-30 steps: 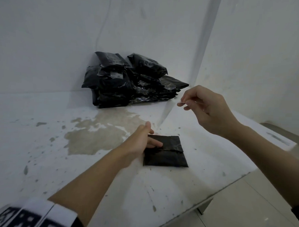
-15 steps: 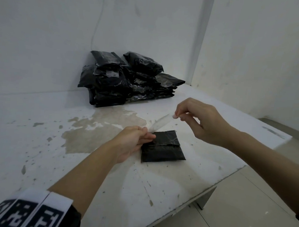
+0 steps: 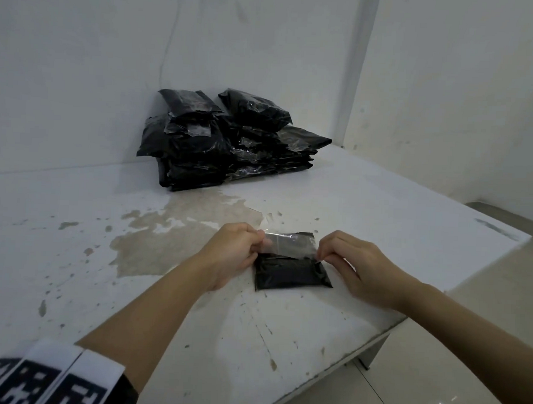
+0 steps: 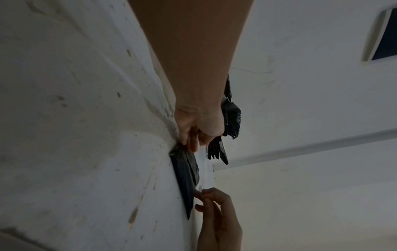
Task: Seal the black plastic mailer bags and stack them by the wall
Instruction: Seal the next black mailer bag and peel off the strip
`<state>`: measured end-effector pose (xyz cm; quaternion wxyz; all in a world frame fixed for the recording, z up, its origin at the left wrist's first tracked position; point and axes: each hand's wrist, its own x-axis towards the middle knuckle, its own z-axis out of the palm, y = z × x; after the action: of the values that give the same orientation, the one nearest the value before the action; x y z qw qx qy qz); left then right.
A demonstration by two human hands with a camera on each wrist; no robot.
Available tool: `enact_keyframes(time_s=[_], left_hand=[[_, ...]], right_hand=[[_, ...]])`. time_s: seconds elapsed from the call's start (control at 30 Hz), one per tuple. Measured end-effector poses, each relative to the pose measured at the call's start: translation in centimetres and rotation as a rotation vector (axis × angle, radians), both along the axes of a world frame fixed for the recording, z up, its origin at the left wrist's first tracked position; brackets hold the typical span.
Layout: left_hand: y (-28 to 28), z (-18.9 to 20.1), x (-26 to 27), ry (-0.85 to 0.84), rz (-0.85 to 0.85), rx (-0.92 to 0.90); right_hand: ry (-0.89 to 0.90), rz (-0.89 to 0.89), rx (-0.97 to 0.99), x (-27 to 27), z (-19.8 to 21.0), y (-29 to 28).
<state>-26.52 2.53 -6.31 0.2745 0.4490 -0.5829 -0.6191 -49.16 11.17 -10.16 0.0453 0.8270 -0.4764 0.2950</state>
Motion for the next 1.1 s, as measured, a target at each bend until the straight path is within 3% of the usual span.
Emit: enact_keyframes(time_s=[0.3,0.6,0.87,1.0,1.1], left_hand=[[-0.2,-1.1,0.5,-0.256,-0.025,-0.321],[-0.9,-1.7,-0.1,-0.483,-0.083,-0.467],[0.0,-1.6,-0.9,-0.566,-0.044,-0.594],[0.9,-1.6,-1.0,-0.728,-0.019,-0.808],[1.4,-1.6,-0.5,-0.851,-0.023,-1.034]], right_hand=[[0.008,-0.028,0.02,-0.2,-0.2,-0.2],[0.178,-0.089,0.079,-0.5,0.4,-0.2],[0.307,-0.125,0.165,0.5,1.8,0.0],[0.527,-0.134,0.113,1.4,2.6,0.1],[0.53,-0.166,0.026,1.7,2.7,0.4]])
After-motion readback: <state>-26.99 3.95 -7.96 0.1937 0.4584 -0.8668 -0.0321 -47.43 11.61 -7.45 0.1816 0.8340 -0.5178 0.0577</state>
